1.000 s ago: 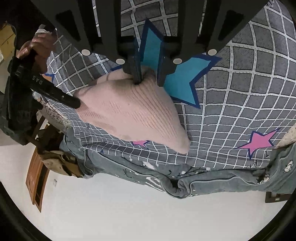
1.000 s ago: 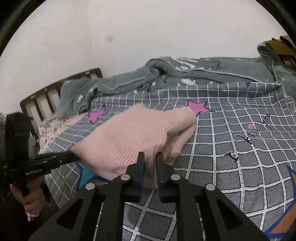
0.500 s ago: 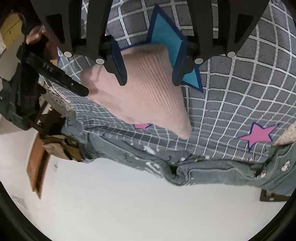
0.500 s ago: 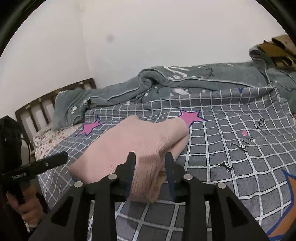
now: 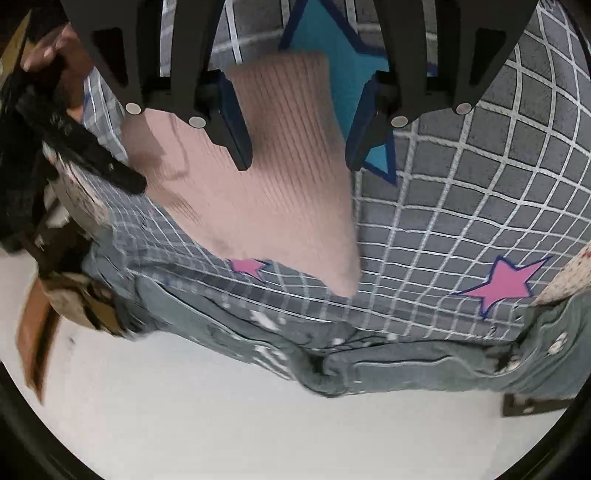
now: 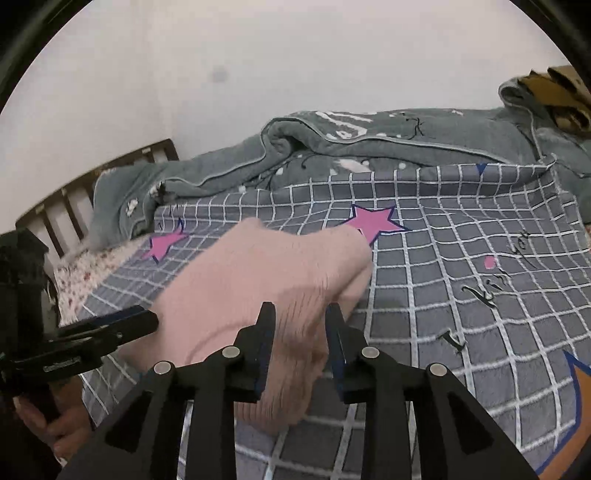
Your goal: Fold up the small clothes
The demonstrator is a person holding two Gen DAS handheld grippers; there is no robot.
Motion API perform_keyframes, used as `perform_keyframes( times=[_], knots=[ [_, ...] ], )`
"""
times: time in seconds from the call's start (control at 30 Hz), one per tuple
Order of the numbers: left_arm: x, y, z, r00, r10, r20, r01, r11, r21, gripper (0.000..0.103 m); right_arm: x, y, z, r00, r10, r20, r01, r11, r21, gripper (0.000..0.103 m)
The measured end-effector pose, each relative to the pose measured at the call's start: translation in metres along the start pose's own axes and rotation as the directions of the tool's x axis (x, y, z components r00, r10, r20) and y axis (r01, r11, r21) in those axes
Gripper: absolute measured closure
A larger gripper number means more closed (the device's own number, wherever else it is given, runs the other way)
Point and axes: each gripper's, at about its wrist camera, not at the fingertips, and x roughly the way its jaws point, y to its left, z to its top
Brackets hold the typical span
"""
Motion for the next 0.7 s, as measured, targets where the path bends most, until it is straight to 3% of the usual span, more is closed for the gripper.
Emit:
perform_keyframes(
  times=[0.2,0.33,0.43,0.53,0.57,0.6,0.7],
  knots=[
    [0.019,-0.005,0.034,1.0,0.014,-0.015,-0.013,1.0,0.013,0.052,0.025,-0.007,0.023,0.999,0.03,-0.046,-0.028,0.999,0.036,0.075],
    [0.035,-0.007,0.057,0.999,0.034,-0.008,-0.033,0.999,0.022,0.052,0.053,-0.008,0.042,0.993,-0.017,-0.12,0.017,1.0,-0.003,0.075],
    [0.045,-0.005,0.057,0.999,0.046,0.002,-0.046,0.998,0.032,0.052,0.073,-0.015,0.04,0.986,-0.011,-0.169,0.014,1.0,0.022,0.068],
    [0.06,-0.003,0.047,0.998,0.058,-0.027,-0.056,0.996,0.068,0.051,0.086,-0.02,0.029,0.985,0.003,-0.173,0.005,0.999,0.044,0.068],
    [0.063,-0.003,0.045,0.998,0.059,-0.035,-0.056,0.995,0.082,0.051,0.086,-0.019,0.027,0.988,0.002,-0.156,0.004,0.999,0.038,0.07],
    [0.063,-0.003,0.043,0.998,0.059,-0.032,-0.056,0.995,0.087,0.051,0.085,-0.018,0.027,0.992,0.004,-0.126,-0.001,1.0,0.026,0.086],
    [0.057,-0.003,0.042,0.998,0.054,-0.022,-0.052,0.994,0.098,0.051,0.076,-0.012,0.031,0.997,-0.008,-0.073,0.007,1.0,-0.019,0.089]
  ],
)
